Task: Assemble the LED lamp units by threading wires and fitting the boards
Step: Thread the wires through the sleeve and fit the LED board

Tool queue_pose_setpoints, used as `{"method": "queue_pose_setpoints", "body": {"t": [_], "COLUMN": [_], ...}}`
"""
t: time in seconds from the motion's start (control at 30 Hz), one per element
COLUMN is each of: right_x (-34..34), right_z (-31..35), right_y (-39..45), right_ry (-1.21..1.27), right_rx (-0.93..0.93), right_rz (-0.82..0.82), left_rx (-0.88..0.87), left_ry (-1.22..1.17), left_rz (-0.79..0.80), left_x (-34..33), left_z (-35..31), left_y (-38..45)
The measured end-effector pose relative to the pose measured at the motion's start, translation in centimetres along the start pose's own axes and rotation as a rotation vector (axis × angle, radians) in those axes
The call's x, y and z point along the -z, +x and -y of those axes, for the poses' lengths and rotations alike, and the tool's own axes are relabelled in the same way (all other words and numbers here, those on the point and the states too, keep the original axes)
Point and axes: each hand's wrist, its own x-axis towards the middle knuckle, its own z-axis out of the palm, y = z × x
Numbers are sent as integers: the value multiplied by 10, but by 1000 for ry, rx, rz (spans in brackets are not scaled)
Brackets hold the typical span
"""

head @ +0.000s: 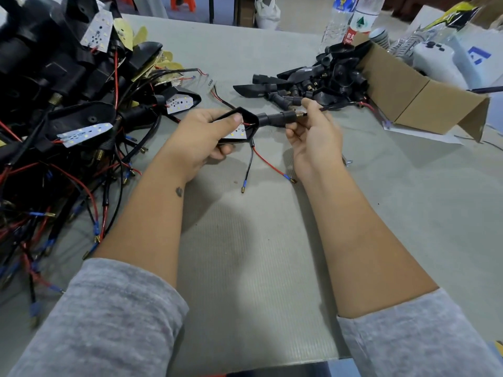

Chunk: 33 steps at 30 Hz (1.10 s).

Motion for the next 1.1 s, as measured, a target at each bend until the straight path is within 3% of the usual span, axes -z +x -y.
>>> {"method": "queue_pose_setpoints", "body": {"t": [0.17, 0.47, 0.7, 0.93, 1.1], "right_x": [1, 2, 2, -1, -6], "right_z": [-5, -8, -6, -4, -3], "right_y": [4, 6, 4, -1, -4], "right_ry": [-80, -64, -10, 52, 159], "right_rx": [99, 146, 115, 71, -9], "right_rz": [-88, -82, -43, -9, 92], "left_rx": [52, 113, 76, 44, 22], "left_ry": [-53, -313, -462, -385, -463], "left_rz": [-63, -272, -308, -309, -296], "left_x": [-1, 1, 5, 5, 3], "left_z": [-1, -9, -7, -5, -6], "left_y": [1, 1, 3, 3, 3]}}
